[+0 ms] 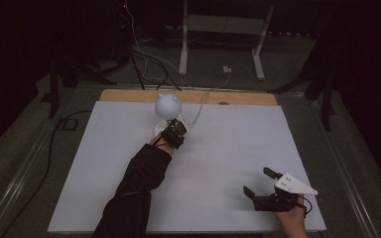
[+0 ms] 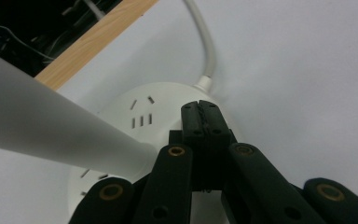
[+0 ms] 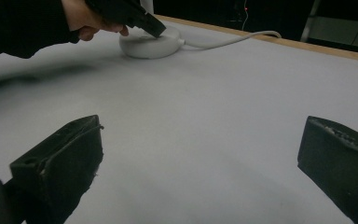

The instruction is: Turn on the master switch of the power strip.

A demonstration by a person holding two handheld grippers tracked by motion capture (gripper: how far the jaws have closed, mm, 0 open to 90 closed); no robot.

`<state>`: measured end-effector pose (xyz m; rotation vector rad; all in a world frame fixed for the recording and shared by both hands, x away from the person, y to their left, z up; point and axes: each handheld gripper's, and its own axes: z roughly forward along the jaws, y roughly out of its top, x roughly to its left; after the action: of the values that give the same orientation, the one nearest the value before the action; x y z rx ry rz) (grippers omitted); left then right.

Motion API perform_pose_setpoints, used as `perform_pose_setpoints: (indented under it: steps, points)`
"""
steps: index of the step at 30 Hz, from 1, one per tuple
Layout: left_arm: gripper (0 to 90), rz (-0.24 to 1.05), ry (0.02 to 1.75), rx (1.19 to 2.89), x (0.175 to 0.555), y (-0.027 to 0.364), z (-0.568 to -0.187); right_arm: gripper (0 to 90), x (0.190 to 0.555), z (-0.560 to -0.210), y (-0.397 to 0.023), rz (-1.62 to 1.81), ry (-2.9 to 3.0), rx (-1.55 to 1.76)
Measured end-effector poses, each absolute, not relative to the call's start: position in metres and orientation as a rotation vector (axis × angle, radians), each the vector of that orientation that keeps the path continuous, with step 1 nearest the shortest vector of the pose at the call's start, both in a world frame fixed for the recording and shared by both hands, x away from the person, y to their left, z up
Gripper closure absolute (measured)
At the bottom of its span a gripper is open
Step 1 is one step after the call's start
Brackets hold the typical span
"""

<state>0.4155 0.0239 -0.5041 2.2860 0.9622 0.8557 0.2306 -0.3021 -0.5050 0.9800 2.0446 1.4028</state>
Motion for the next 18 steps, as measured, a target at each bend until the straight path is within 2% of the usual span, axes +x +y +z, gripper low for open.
perform_pose_setpoints:
  steps: [3, 4, 6, 10, 18]
  points:
    - [90.0, 0.866, 0.984, 2.29, 0.418, 0.025, -0.504, 0.0, 0.231, -0.505, -0.302, 1.402, 2.046, 0.98]
    - [90.0, 0.79, 0.966, 2.294, 0.419, 0.027, -0.502, 0.0, 0.23, -0.505, -0.302, 1.402, 2.046, 0.977]
    - [90.0, 0.756, 0.949, 2.299, 0.419, 0.026, -0.501, 0.0, 0.23, -0.505, -0.302, 1.402, 2.046, 0.976]
    - [90.0, 0.842, 0.926, 2.327, 0.416, 0.017, -0.503, 0.0, 0.23, -0.505, -0.302, 1.4, 2.046, 0.979]
    - [90.0, 0.832, 0.944, 2.259, 0.417, 0.021, -0.505, 0.0, 0.231, -0.505, -0.304, 1.406, 2.042, 0.987]
